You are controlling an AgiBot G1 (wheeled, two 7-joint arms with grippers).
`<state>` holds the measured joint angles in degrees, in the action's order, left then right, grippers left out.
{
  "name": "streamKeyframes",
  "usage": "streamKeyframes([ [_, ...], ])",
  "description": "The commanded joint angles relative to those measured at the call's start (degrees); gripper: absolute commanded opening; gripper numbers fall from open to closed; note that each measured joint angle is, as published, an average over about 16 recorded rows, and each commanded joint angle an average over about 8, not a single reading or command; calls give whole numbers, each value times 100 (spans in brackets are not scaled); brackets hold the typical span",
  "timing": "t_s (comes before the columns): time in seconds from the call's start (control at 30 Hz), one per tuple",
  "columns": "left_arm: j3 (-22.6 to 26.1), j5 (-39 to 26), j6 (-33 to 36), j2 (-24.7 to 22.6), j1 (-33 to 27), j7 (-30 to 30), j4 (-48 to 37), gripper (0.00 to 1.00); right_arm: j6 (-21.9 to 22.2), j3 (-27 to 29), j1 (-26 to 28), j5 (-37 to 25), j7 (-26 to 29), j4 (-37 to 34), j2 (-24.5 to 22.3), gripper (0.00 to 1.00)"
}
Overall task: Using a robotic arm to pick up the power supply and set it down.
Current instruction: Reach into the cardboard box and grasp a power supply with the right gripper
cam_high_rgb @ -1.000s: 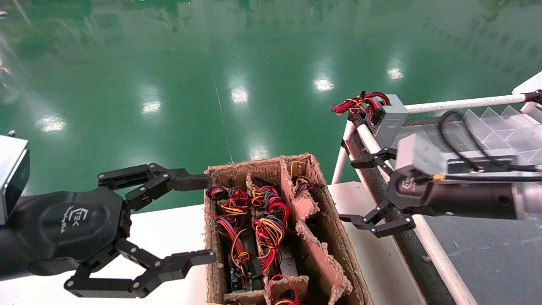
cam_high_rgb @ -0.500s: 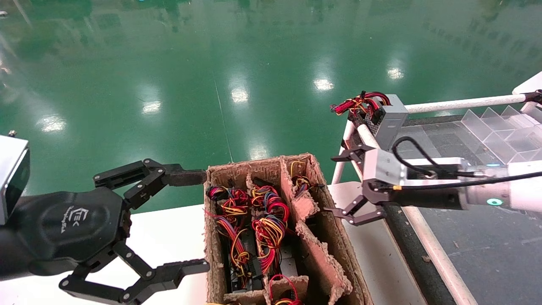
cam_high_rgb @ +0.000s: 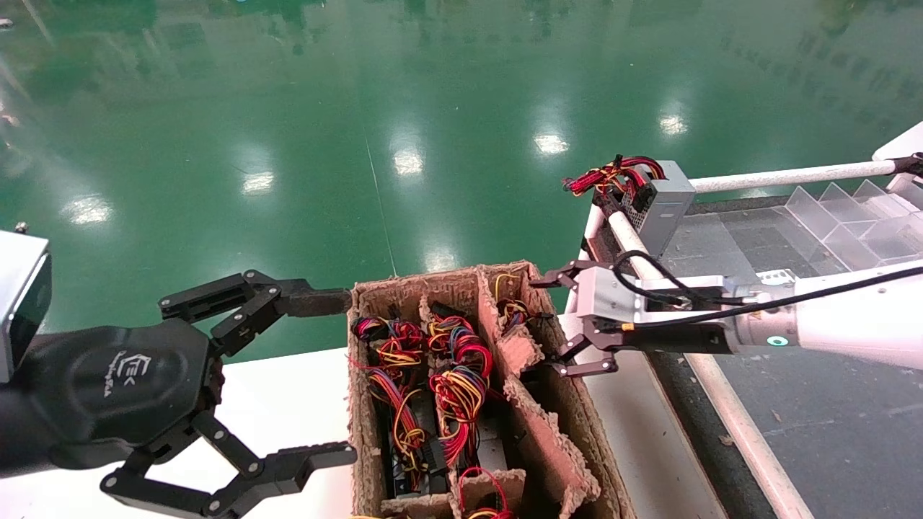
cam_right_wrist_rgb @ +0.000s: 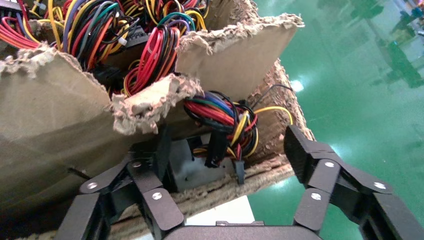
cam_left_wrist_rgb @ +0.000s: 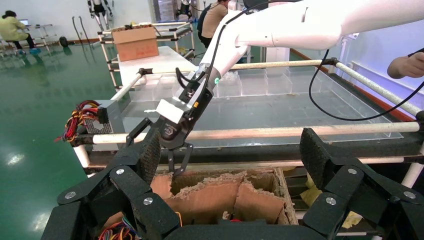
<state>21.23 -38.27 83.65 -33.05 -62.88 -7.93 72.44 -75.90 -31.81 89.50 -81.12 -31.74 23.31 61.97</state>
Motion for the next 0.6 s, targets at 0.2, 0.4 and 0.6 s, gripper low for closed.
streamKeyframes([
  [0.2, 0, 0, 0, 0, 0, 0, 0, 100, 54, -43, 180, -66, -468, -502, 274, 0],
  [0.4, 1, 0, 0, 0, 0, 0, 0, 100, 152, -61, 240, -104, -810, -820, 423, 0],
  [0.6, 1, 1, 0, 0, 0, 0, 0, 100, 182, -46, 306, -89, -1022, -1088, 491, 0],
])
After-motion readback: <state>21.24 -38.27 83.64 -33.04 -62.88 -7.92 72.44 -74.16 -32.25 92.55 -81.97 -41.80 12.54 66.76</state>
